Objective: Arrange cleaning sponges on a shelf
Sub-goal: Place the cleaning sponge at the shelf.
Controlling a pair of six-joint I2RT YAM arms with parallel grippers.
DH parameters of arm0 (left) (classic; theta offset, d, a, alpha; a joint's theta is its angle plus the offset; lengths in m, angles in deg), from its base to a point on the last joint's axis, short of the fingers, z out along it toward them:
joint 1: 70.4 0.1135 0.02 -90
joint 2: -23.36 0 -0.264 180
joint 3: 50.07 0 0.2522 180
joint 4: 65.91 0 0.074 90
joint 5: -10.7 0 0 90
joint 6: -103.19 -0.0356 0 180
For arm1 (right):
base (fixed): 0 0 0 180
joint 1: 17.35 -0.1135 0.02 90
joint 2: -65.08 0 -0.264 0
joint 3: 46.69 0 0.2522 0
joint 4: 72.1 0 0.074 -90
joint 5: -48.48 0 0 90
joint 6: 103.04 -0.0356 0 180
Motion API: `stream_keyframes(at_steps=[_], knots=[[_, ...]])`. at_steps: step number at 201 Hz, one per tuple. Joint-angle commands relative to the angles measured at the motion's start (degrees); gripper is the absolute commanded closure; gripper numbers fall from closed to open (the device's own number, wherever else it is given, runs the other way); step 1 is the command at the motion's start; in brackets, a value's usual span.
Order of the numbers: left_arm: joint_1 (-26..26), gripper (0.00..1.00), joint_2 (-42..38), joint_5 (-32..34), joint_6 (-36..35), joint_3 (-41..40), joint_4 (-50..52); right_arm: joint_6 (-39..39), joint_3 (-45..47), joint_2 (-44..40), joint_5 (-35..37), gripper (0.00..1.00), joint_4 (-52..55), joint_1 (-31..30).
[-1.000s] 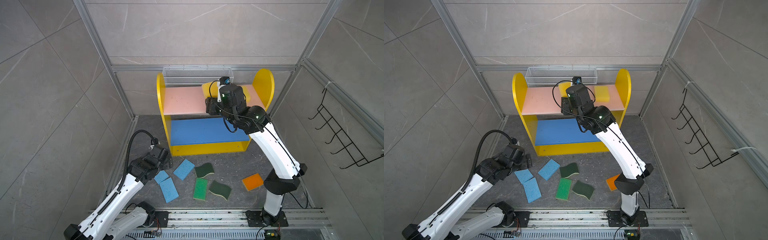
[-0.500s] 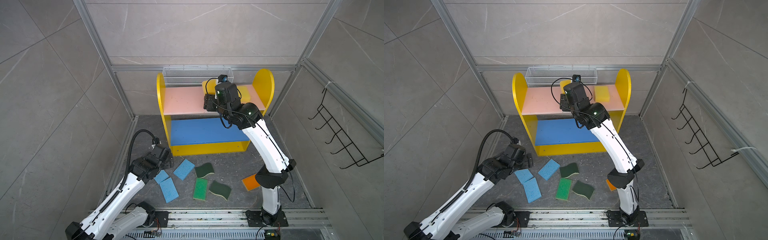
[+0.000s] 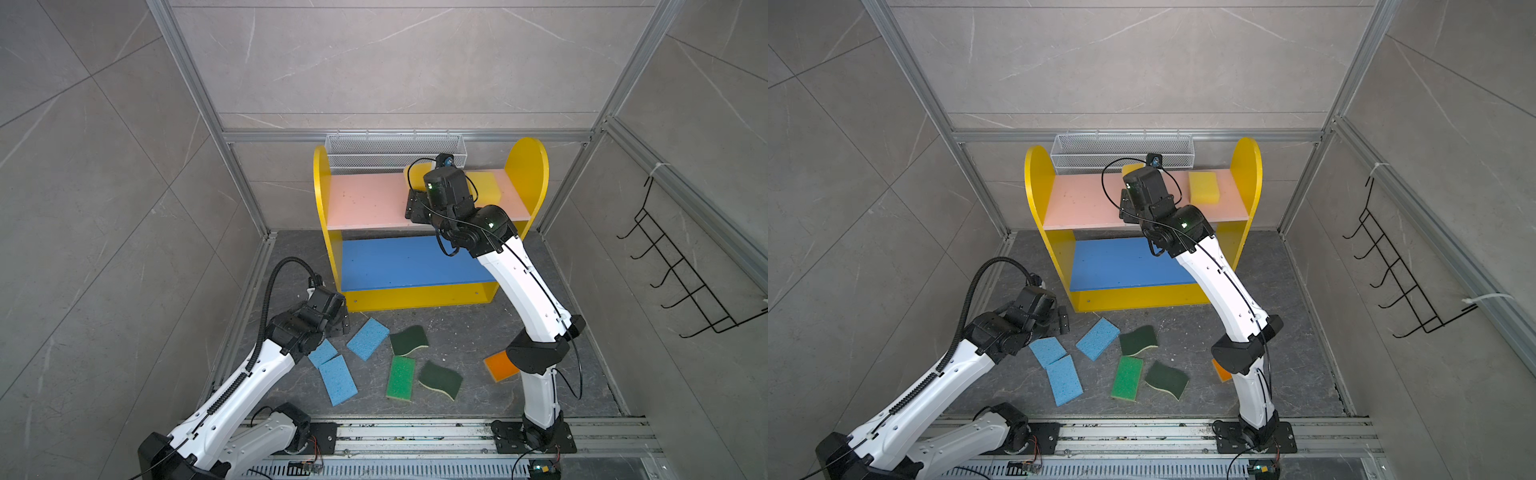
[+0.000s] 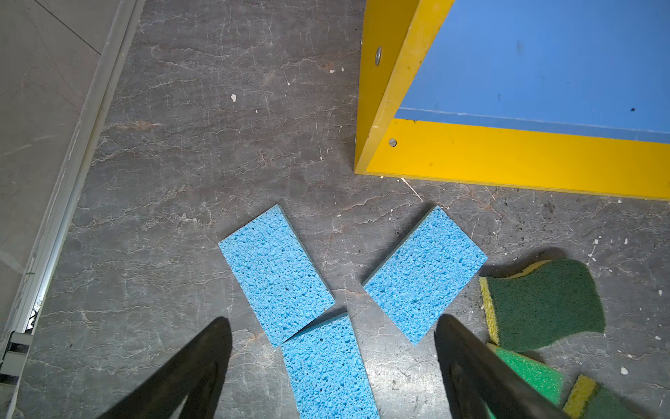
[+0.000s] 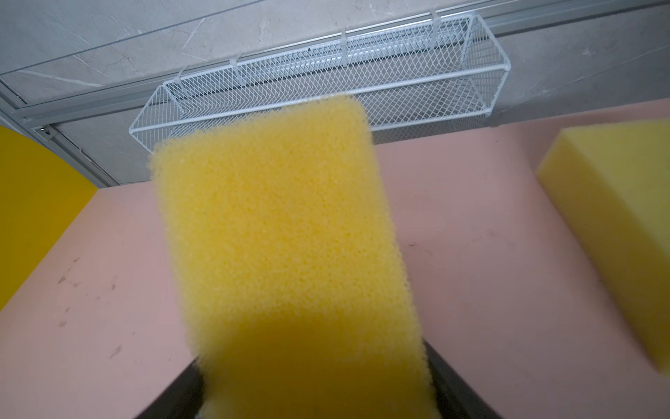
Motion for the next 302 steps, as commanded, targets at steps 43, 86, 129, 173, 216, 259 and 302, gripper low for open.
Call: stream_keyframes(at_steps=[43,86,129,173,216,259,302], knots=[[-0.23,0.08,-0.89,1.61,-1.39,-0.89,-1.31,-3.58,-2.09,3.12,0.26,0.23,2.30,0.69],[-0.25,0.08,-1.37,1.95,-1.57,-1.37,-1.22,-4.91,-4.17,4.93,-0.74,0.22,3.67,1.30],[-0.23,0.08,-2.31,2.91,-1.60,-1.34,-1.00,-5.13,-4.85,5.73,-2.85,0.15,4.13,1.64],[-0.24,0.08,-2.38,2.90,-1.43,-1.30,-0.83,-5.15,-5.63,6.00,-3.58,0.14,4.55,1.70],[-0.25,0.08,-2.75,2.91,-1.15,-1.54,-0.52,-5.51,-5.48,5.47,-6.24,0.14,5.36,1.66],[-0.23,0.08,-3.52,2.92,-0.75,-1.55,-0.17,-6.13,-2.34,3.04,-7.95,0.15,5.64,1.59],[-0.25,0.08,-4.71,2.83,-0.46,-1.55,0.19,-6.35,2.01,-0.54,-7.61,0.17,5.48,1.39]])
